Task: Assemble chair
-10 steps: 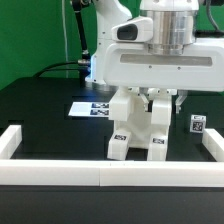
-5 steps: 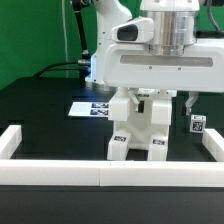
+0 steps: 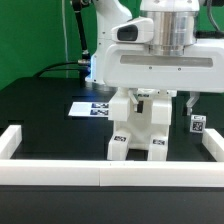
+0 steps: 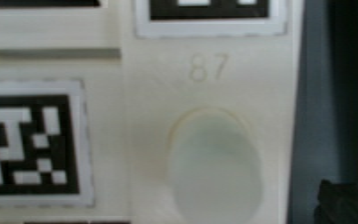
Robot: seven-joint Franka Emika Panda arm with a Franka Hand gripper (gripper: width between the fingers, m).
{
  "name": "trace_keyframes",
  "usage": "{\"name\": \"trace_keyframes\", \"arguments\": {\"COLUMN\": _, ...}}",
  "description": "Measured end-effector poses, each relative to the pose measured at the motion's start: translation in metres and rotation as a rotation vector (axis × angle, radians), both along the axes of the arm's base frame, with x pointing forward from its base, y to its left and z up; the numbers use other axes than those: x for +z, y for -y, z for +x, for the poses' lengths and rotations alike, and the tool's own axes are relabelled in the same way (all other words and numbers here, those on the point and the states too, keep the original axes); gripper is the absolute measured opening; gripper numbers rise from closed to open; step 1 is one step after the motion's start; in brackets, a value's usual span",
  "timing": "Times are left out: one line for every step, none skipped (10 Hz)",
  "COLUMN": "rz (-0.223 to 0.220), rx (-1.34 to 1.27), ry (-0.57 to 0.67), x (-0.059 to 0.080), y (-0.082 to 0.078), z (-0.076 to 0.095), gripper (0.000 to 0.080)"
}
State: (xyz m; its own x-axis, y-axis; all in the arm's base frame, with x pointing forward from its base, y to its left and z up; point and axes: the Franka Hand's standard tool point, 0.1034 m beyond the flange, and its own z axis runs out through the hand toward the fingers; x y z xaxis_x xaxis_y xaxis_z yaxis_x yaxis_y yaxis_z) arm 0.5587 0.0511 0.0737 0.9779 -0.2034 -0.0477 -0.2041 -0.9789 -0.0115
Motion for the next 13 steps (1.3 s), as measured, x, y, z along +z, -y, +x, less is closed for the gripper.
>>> {"name": "trace_keyframes", "arguments": {"rz": 0.0, "rx": 0.0, "ry": 0.0, "x": 0.0, "y": 0.0, "z": 0.0, "gripper": 0.0649}}
{"name": "trace_keyframes", "arguments": {"rz": 0.007, "rx": -0.003, "ry": -0.009, "x": 0.008, "y": 0.0, "z": 0.0, "gripper": 0.0649}}
{"name": "trace_keyframes", "arguments": {"rz": 0.015, "rx": -0.005, "ry": -0.015, "x": 0.019, "y": 0.001, "z": 0.0, "gripper": 0.0649}}
{"name": "trace_keyframes", "arguments": {"rz": 0.019, "rx": -0.008, "ry": -0.015, "x": 0.026, "y": 0.002, "z": 0.0, "gripper": 0.0649}}
{"name": "trace_keyframes", "arguments": {"rz": 0.023, "rx": -0.009, "ry": -0.014, "x": 0.031, "y": 0.001, "z": 0.0, "gripper": 0.0649}}
{"name": "trace_keyframes", "arguments": {"rz": 0.027, "rx": -0.019, "ry": -0.008, "x": 0.038, "y": -0.002, "z": -0.001, "gripper": 0.0649}}
{"name": "trace_keyframes", "arguments": {"rz": 0.033, "rx": -0.033, "ry": -0.003, "x": 0.046, "y": -0.007, "z": -0.002, "gripper": 0.0649}}
{"name": "trace_keyframes", "arguments": {"rz": 0.038, "rx": -0.076, "ry": -0.002, "x": 0.056, "y": -0.017, "z": -0.004, "gripper": 0.0649}}
{"name": "trace_keyframes", "arguments": {"rz": 0.039, "rx": -0.132, "ry": -0.006, "x": 0.065, "y": -0.033, "z": -0.012, "gripper": 0.0649}}
{"name": "trace_keyframes", "arguments": {"rz": 0.038, "rx": -0.172, "ry": -0.008, "x": 0.069, "y": -0.045, "z": -0.018, "gripper": 0.0649}}
{"name": "trace_keyframes", "arguments": {"rz": 0.04, "rx": -0.193, "ry": -0.012, "x": 0.071, "y": -0.059, "z": -0.026, "gripper": 0.0649}}
{"name": "trace_keyframes", "arguments": {"rz": 0.038, "rx": -0.203, "ry": -0.02, "x": 0.069, "y": -0.073, "z": -0.034, "gripper": 0.0649}}
{"name": "trace_keyframes", "arguments": {"rz": 0.036, "rx": -0.213, "ry": -0.018, "x": 0.066, "y": -0.082, "z": -0.037, "gripper": 0.0649}}
